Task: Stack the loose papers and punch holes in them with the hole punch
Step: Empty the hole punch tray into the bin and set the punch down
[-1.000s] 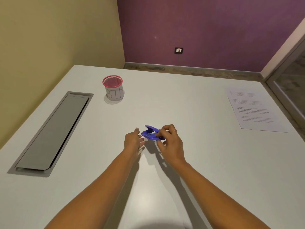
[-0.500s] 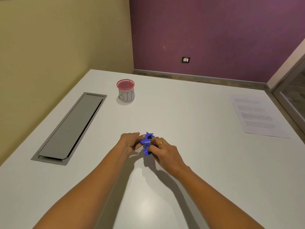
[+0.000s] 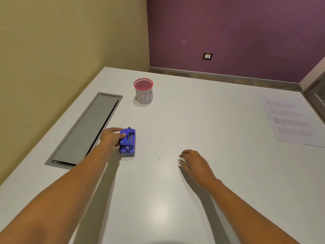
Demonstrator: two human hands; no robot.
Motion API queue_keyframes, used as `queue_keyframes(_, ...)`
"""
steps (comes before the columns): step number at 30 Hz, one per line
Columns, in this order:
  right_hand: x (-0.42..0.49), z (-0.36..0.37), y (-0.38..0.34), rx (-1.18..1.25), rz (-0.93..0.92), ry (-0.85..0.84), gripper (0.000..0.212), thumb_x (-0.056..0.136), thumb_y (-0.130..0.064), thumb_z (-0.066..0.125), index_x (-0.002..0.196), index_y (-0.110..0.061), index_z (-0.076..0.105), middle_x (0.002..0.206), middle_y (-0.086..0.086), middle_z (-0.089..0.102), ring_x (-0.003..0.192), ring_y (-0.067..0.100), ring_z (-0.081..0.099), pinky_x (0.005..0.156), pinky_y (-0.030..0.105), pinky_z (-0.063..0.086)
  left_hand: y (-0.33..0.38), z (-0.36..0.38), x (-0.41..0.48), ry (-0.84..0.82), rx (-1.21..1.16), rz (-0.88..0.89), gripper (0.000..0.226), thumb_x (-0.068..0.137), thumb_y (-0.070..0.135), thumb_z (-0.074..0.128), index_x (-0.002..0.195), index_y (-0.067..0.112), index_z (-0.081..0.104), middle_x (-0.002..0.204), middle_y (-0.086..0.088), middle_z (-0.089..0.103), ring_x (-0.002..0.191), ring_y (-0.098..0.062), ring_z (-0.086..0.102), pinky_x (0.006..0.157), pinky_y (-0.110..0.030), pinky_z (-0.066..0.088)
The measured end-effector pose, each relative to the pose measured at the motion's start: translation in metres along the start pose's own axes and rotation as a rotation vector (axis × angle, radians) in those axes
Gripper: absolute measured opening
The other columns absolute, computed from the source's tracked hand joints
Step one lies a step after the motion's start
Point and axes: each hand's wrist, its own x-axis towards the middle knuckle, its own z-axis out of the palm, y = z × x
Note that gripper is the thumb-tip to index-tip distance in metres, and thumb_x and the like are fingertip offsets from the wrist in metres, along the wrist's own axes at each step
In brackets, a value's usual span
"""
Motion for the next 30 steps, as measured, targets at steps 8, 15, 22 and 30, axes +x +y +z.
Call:
queue_keyframes(8, 0.0, 0.01, 0.009, 0.061, 0.09, -0.025, 0.024, 0.094, -0.021, 0.047, 0.111, -0.013, 0.062, 0.121, -0.003, 0.058, 0.114, 0.015, 0.049, 0.087, 0.019, 0.038, -0.001, -0.026, 0.047, 0.107, 0.119, 0.015, 0.035, 0.084, -0.006, 0.059, 0.117, 0.003, 0.059, 0.121, -0.025, 0.059, 0.063, -0.02, 0.056, 0.055, -0.026, 0.051)
queue_keyframes(15, 0.006, 0.016, 0.009, 0.103, 0.139, -0.043, 0.024, 0.094, -0.021, 0.048, 0.112, -0.013, 0.062, 0.121, -0.004, 0.058, 0.113, 0.013, 0.049, 0.083, 0.014, 0.033, -0.008, -0.029, 0.063, 0.109, 0.175, 0.015, 0.033, 0.085, -0.005, 0.057, 0.117, 0.005, 0.059, 0.119, -0.024, 0.06, 0.061, -0.019, 0.053, 0.048, -0.025, 0.05)
queue_keyframes(22, 0.013, 0.023, 0.003, 0.121, 0.144, -0.08, 0.024, 0.093, -0.02, 0.05, 0.112, -0.012, 0.062, 0.121, -0.003, 0.058, 0.115, 0.013, 0.046, 0.083, 0.014, 0.03, -0.011, -0.026, 0.065, 0.219, 0.455, 0.169, 0.03, 0.086, -0.002, 0.057, 0.114, 0.006, 0.062, 0.116, -0.022, 0.062, 0.088, -0.032, 0.057, 0.079, -0.038, 0.048)
queue_keyframes(30, 0.031, 0.034, -0.026, 0.225, 0.144, -0.16, 0.026, 0.09, -0.018, 0.054, 0.113, -0.012, 0.063, 0.109, 0.002, 0.06, 0.104, 0.016, 0.053, 0.081, 0.015, 0.033, -0.04, 0.02, 0.013, 0.223, 0.938, 0.875, 0.025, 0.087, 0.007, 0.056, 0.11, 0.002, 0.063, 0.126, -0.017, 0.055, 0.117, -0.032, 0.05, 0.099, -0.034, 0.029)
